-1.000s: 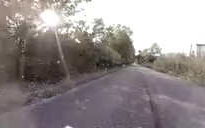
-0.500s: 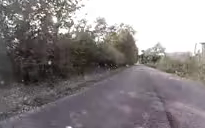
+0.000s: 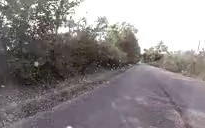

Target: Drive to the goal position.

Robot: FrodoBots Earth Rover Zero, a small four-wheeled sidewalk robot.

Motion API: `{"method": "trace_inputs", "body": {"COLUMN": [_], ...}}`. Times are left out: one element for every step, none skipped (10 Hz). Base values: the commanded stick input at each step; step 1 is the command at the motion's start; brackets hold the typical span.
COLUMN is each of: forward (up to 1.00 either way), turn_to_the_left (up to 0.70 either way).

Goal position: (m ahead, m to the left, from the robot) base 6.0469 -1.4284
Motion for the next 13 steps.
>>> {"method": "trace_inputs", "body": {"forward": [0.00,0.00,0.00,0.00,0.00,0.00,0.00,0.00,0.00,0.00,0.00,0.00,0.00], "turn_to_the_left": [-0.70,-0.70,-0.70,-0.70,-0.70,-0.70,-0.70,-0.70,-0.70,-0.70,-0.70,-0.70,-0.70]}}
